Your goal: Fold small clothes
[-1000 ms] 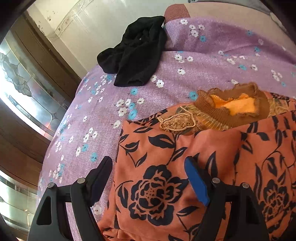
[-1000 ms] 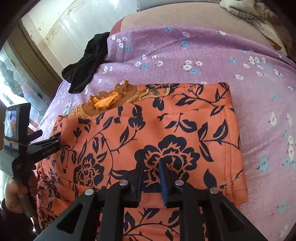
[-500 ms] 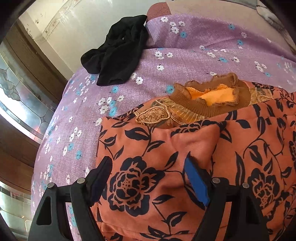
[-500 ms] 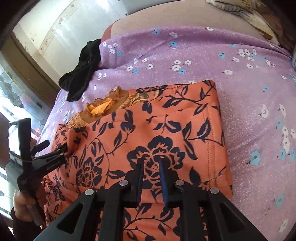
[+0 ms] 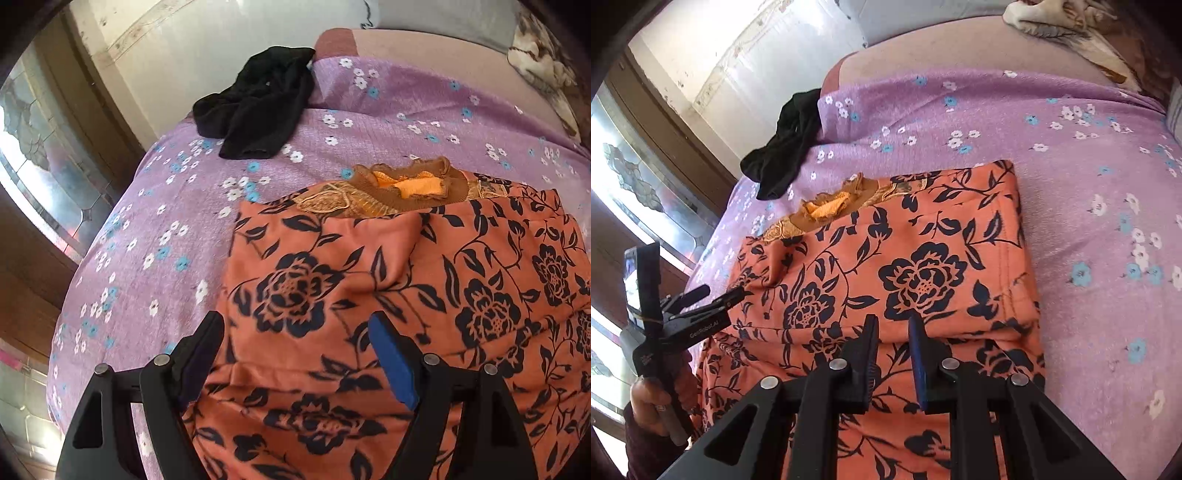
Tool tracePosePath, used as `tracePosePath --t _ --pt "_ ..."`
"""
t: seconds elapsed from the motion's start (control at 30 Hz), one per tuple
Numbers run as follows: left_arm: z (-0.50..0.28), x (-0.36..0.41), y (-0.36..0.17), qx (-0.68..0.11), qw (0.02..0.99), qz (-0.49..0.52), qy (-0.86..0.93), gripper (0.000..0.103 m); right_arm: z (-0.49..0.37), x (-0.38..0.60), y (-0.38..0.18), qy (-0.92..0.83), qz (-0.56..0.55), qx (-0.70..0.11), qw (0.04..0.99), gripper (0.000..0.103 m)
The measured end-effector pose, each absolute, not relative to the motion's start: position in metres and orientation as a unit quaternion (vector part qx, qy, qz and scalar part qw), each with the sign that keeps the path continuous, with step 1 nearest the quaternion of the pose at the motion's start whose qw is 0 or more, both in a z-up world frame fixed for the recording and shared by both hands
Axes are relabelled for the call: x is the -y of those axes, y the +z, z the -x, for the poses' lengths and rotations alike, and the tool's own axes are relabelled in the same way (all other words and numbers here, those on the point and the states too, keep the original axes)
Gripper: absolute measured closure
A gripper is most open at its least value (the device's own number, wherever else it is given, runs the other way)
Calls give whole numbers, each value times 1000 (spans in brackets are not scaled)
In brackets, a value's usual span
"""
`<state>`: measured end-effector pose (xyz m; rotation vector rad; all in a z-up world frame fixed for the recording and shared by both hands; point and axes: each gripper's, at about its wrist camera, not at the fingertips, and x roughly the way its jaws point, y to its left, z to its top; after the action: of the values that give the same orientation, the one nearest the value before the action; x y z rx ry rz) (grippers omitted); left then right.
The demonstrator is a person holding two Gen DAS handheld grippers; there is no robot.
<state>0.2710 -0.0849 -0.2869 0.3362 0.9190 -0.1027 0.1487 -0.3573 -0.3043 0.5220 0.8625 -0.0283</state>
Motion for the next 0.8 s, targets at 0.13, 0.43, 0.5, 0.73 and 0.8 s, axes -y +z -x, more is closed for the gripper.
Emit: tracePosePath --t 0.13,0.43,0.5,0.73,0.8 --pt "-233 29 -287 -440 889 -126 -29 22 -110 370 -301 -13 -293 -392 872 75" --pt "-176 -84 -292 -487 869 -86 9 22 -21 388 -314 -47 -364 -373 852 32" --pt "-166 -98 -288 -492 866 -87 13 22 -8 388 -315 -48 -369 -374 849 32" --pt "-139 -115 -289 -525 848 -72 -23 22 29 390 -320 -55 -383 -384 838 32" --pt "-133 -115 -294 -537 841 -55 -42 22 36 390 -323 -57 -383 -390 835 32"
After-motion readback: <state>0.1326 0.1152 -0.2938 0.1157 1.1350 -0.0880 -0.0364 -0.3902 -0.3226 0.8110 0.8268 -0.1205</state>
